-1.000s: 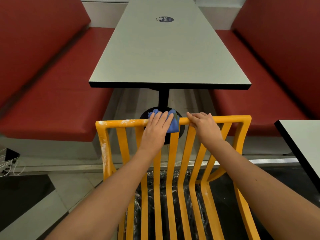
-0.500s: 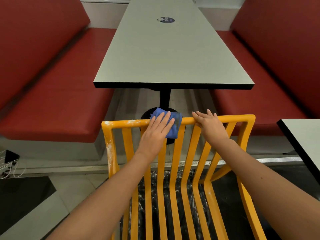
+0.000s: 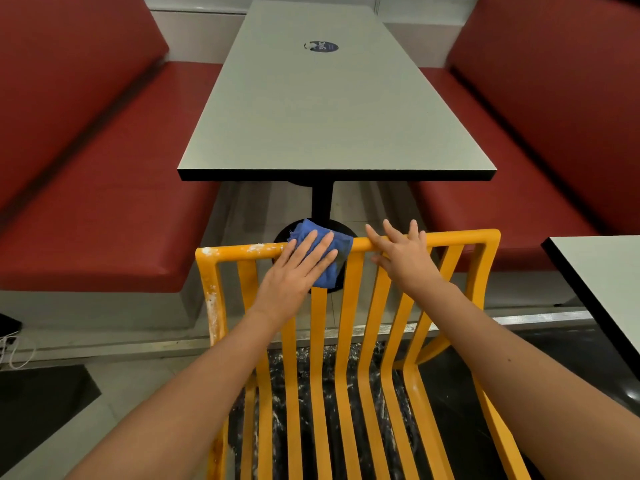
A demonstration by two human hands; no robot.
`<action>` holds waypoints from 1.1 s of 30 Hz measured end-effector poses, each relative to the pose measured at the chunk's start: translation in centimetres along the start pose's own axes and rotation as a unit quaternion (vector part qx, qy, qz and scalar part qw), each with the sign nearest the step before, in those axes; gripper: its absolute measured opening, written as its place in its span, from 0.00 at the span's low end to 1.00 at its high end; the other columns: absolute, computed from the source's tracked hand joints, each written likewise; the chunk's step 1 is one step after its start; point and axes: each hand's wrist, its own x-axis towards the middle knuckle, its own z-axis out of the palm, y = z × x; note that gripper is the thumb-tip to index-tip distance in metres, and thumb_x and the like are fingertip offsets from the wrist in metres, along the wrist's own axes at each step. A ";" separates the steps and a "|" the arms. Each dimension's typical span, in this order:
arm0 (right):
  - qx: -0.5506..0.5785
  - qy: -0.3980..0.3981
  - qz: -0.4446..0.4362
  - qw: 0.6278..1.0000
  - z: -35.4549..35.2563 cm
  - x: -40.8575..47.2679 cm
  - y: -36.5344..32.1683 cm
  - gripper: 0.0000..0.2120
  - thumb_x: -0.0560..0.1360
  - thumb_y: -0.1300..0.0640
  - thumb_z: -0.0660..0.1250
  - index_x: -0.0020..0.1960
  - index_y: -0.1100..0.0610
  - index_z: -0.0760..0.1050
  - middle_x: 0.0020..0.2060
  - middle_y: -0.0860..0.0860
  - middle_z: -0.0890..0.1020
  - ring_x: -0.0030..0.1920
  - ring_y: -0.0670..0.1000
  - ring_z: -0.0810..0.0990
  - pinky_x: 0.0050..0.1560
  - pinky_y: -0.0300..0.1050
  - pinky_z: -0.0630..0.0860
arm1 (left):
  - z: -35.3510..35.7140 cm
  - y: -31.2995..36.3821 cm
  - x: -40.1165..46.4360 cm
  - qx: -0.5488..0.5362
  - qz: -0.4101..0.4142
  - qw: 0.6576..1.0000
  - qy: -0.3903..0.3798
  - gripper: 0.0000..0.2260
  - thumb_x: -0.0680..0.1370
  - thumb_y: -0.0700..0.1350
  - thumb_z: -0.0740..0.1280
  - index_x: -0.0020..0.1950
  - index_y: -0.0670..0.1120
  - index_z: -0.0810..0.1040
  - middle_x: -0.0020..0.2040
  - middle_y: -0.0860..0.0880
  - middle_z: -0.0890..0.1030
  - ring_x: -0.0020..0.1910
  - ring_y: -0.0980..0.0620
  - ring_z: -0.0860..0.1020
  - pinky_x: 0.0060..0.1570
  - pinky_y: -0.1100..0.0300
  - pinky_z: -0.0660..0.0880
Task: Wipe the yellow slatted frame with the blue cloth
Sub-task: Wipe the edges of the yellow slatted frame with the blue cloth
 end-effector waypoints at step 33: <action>0.019 0.009 0.002 1.000 0.1 0.0 -0.2 0.28 0.80 0.47 0.55 0.76 0.46 0.48 0.77 0.54 0.53 0.73 0.70 0.44 0.72 0.65 0.45 | -1.5 2.9 3.9 -0.126 -0.124 0.984 -0.005 0.28 0.66 0.28 0.70 0.66 0.40 0.72 0.62 0.41 0.77 0.63 0.41 0.74 0.65 0.45 0.63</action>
